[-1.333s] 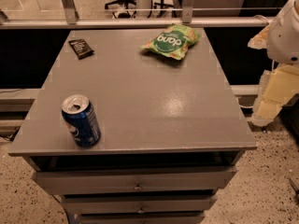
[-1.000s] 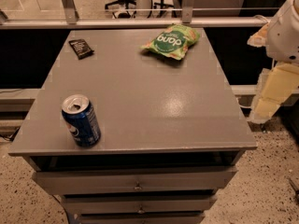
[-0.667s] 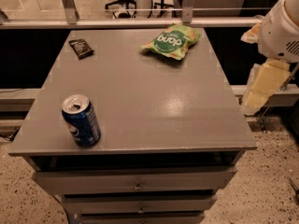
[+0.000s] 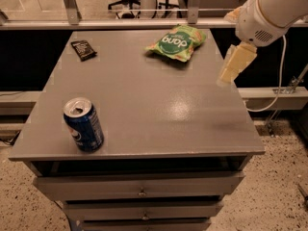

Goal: Move green rice chip bag near pepsi can

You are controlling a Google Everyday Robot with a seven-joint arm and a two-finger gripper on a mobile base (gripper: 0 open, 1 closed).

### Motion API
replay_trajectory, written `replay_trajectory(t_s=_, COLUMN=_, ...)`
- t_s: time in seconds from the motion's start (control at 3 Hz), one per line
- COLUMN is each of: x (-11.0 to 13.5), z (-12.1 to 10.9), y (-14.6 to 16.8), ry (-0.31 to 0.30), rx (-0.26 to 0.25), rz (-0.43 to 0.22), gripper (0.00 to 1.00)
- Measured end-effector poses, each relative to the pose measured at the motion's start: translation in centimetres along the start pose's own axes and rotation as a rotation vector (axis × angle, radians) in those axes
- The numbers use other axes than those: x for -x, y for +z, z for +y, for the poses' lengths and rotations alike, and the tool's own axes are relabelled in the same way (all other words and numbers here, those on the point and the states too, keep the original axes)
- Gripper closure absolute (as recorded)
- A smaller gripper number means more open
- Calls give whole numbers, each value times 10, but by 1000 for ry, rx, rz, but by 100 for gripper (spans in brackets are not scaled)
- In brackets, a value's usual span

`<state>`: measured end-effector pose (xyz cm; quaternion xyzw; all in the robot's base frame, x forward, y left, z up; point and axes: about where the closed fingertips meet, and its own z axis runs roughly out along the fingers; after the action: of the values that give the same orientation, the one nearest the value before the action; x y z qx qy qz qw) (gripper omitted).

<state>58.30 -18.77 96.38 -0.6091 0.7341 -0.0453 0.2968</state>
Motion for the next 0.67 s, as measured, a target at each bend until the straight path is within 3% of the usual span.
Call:
replay_trajectory(t_s=0.33, x=0, z=0, y=0, ry=0, rx=0, rz=0, gripper=0)
replay_trajectory(t_s=0.67, x=4, z=-14, y=21, ry=80, rx=-55, rz=-37, gripper=0)
